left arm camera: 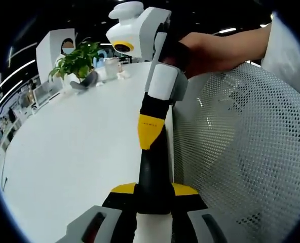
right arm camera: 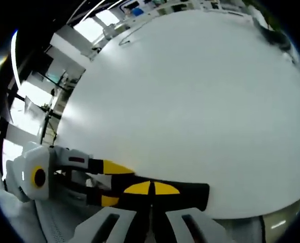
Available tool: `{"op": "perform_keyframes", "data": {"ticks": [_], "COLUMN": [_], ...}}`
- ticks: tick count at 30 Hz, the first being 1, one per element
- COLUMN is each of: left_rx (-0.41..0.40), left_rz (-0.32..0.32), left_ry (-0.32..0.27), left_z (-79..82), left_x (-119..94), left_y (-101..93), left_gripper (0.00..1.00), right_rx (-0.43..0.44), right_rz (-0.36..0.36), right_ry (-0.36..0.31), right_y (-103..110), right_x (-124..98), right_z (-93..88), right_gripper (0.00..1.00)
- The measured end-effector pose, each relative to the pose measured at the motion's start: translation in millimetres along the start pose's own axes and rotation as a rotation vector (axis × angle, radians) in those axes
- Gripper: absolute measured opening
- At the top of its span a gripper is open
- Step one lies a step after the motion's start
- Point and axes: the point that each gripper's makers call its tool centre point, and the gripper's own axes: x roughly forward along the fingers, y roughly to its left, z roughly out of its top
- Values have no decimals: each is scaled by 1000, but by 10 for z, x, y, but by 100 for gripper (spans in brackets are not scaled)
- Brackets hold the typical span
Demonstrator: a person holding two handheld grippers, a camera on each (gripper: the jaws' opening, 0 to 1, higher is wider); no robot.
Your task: Press the specified remote control buttons in sequence, fully releasing each button before pressing the next.
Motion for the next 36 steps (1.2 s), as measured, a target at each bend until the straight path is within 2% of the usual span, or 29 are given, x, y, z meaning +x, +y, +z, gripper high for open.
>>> {"op": "perform_keyframes", "data": {"ticks": [9,17,21,27,33,36], "left_rx": [1,-11,-20,-22,-24,-27], "left_rz": [-1,-6,-7,-7,-5,-5], "left_ry": [1,0,0,-2,-3,-2], "left_z": [-2,-4,-9,-3,-4,-6], "left_x": [2,0,4,1,0,1], "left_y": [2,5,8,8,10,12], "left_gripper": [24,24,24,24,24,24], "right_rx": [12,-27,-3,-62,-14,25], "right_rz": [9,9,16,-55,-37,-1], "right_ry": [2,-3,-4,86,49,-16], "right_y": [-26,-21,-20,-6,-32,-26], "right_x": [17,45,49,74,56,48], "right_z": [3,12,20,22,12,28], "right_gripper": [0,0,0,0,0,0]}}
